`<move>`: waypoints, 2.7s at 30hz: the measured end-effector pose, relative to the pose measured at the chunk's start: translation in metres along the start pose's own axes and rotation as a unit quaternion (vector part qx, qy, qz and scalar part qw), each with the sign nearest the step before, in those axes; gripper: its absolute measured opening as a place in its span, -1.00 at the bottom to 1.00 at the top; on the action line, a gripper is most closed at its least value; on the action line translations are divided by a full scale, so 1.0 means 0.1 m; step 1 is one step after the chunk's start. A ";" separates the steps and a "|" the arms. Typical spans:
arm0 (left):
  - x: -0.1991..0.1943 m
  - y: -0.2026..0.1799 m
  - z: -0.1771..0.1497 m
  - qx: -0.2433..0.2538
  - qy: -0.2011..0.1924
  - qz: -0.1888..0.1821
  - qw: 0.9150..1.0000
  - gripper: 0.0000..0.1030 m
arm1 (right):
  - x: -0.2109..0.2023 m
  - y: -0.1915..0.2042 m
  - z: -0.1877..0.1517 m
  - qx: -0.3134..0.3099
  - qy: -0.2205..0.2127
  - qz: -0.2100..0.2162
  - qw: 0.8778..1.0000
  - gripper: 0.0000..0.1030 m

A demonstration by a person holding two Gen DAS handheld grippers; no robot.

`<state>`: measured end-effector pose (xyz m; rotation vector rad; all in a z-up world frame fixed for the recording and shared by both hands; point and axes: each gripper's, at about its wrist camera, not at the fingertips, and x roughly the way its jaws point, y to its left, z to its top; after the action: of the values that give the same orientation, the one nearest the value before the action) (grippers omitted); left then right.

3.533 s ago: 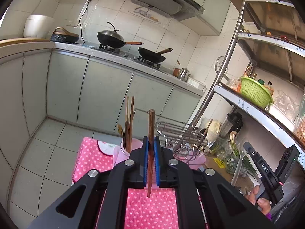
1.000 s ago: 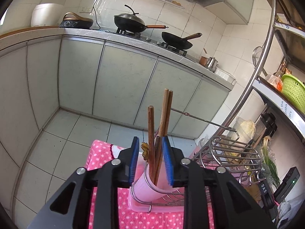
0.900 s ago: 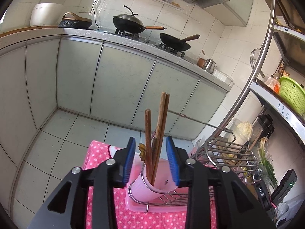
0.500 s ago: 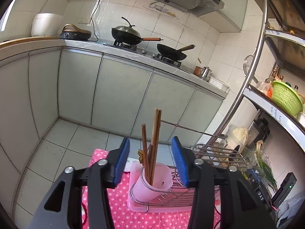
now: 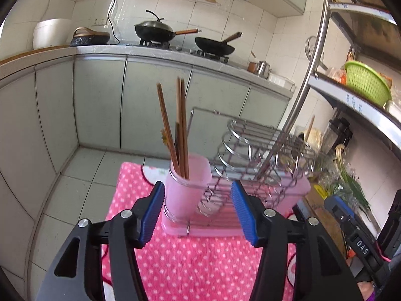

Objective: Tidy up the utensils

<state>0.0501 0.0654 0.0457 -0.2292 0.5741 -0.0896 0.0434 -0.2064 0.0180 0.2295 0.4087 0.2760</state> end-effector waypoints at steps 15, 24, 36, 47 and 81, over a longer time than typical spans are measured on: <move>-0.08 -0.39 -0.44 0.054 0.015 0.025 0.998 0.05 | -0.24 0.28 -0.20 -0.044 0.012 -0.038 0.998 0.25; -0.15 -0.46 -0.45 0.055 0.010 0.025 0.998 0.05 | -0.29 0.27 -0.20 -0.042 0.009 -0.044 0.998 0.25; -0.21 -0.47 -0.44 0.052 0.006 0.022 0.998 0.05 | -0.35 0.29 -0.19 -0.045 0.004 -0.043 0.998 0.25; -0.24 -0.48 -0.45 0.051 0.005 0.019 0.998 0.04 | -0.39 0.33 -0.18 -0.051 0.001 -0.044 0.998 0.25; -0.27 -0.49 -0.47 0.053 0.005 0.014 0.999 0.04 | -0.39 0.37 -0.17 -0.059 0.004 -0.046 0.997 0.25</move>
<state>0.0012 0.0133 0.0332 -0.1184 0.5800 -0.0927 -0.0062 -0.1812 0.0268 0.0933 0.4074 0.2109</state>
